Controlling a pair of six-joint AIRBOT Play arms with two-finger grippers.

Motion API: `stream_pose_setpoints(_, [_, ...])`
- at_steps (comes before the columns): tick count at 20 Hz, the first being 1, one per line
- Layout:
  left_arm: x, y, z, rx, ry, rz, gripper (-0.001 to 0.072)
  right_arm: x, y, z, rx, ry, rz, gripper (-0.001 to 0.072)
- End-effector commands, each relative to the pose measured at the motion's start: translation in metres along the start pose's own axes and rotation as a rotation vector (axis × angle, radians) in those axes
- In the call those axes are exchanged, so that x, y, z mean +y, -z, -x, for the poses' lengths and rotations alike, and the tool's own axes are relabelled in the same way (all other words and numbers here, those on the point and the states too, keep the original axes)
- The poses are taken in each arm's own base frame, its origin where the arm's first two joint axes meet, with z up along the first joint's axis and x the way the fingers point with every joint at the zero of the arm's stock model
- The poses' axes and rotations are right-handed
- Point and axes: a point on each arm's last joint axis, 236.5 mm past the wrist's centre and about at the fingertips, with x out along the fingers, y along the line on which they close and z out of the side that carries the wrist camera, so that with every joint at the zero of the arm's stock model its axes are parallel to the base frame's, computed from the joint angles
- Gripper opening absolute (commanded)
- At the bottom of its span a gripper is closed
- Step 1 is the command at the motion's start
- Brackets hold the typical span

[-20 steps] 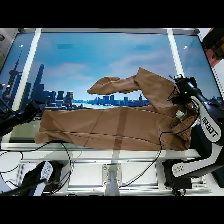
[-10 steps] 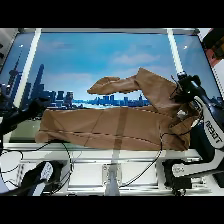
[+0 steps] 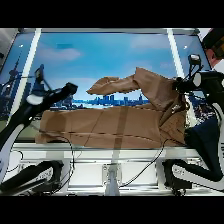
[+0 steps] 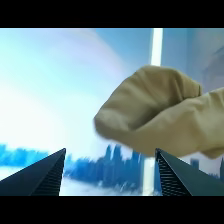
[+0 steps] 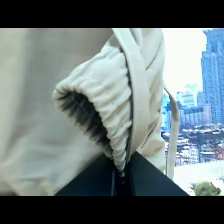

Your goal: Fold the clothes and pants, and hang the long-sleeved shirts on hangers.

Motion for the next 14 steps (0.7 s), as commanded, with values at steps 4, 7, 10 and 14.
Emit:
stream_pose_setpoints(4, [-0.030,0.014,-0.101,0.214,0.071,0.166,0.0717,0.006,-0.006,0.022,-0.045,-0.042,-0.012,0.0040])
stream_pose_setpoints(7, [-0.038,0.032,-0.111,0.336,0.111,0.192,0.0717,0.006,-0.006,0.022,-0.046,-0.042,-0.012,0.0040])
stream_pose_setpoints(10, [-0.037,0.032,-0.111,0.336,0.108,0.189,0.0716,0.006,-0.006,0.022,-0.046,-0.042,-0.012,0.0040])
stream_pose_setpoints(14, [-0.016,0.033,-0.110,0.349,0.048,0.169,0.0711,0.006,-0.006,0.022,-0.046,-0.042,-0.012,0.0040])
